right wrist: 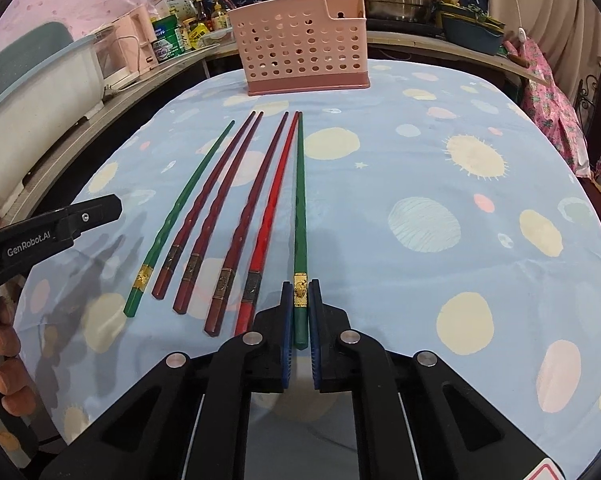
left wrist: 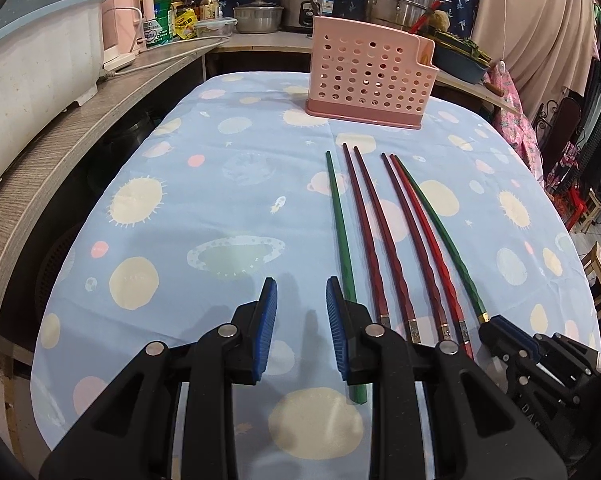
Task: Organize utensils
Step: 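Lower the right tool onto a green chopstick and close its fingers, then close the left tool on the other green chopstick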
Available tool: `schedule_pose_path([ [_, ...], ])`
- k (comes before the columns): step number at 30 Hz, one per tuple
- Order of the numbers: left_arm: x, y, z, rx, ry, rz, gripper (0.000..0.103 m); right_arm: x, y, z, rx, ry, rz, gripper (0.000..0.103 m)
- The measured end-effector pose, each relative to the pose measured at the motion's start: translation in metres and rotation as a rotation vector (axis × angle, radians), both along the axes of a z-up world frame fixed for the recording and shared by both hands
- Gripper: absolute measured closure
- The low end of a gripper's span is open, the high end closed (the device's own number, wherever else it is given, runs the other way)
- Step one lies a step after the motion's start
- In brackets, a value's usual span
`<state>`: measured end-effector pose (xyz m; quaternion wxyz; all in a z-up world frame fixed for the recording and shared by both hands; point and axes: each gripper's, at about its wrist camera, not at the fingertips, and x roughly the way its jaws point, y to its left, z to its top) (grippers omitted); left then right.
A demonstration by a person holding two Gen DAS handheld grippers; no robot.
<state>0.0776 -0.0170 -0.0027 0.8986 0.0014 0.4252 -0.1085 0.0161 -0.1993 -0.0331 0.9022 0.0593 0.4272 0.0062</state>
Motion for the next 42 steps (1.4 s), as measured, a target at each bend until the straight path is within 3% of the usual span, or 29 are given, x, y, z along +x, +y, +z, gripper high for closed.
schedule_pose_path([
  [6, -0.005, -0.004, -0.003, -0.002, 0.004, -0.010, 0.069, -0.003, -0.010, 0.000, 0.008, -0.002, -0.022, 0.096],
  [42, -0.015, -0.019, -0.031, 0.029, 0.062, -0.053, 0.069, -0.005, -0.014, 0.000, 0.019, -0.005, -0.025, 0.096],
])
